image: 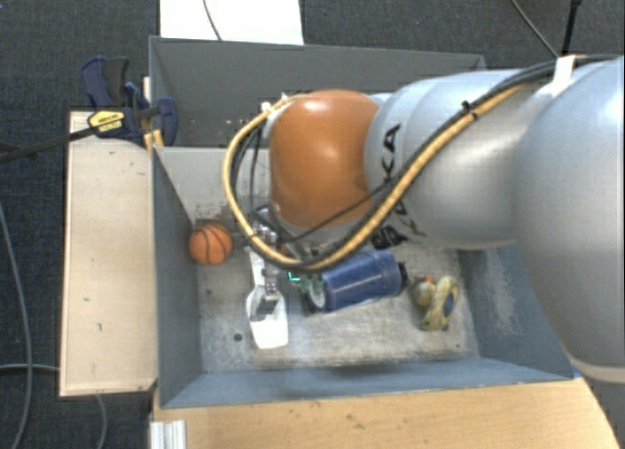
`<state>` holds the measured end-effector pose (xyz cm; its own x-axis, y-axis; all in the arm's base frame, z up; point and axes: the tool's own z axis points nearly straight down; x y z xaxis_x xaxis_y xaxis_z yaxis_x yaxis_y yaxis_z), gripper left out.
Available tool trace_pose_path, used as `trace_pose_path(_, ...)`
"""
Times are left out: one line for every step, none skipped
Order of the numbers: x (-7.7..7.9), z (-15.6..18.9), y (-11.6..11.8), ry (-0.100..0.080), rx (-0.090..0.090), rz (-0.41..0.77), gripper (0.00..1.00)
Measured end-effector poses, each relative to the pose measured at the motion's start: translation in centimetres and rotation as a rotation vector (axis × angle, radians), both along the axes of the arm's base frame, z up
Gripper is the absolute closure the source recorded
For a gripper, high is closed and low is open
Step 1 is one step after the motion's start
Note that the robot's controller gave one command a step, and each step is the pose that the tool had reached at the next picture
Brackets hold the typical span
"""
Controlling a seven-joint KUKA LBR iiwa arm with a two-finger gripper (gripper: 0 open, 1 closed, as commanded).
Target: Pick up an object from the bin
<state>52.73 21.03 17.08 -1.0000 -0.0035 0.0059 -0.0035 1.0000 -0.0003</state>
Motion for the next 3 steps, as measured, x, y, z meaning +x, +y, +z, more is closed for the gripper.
trace_pose_path(0.2, 0.5, -0.1, -0.008, 0.002, -0.006, 0.00)
trace_pose_path(1.3, -3.1, 0.2, -0.017, 0.004, 0.182, 0.00)
trace_pose_path(3.3, -8.4, 0.9, -0.012, 0.003, 0.593, 0.00)
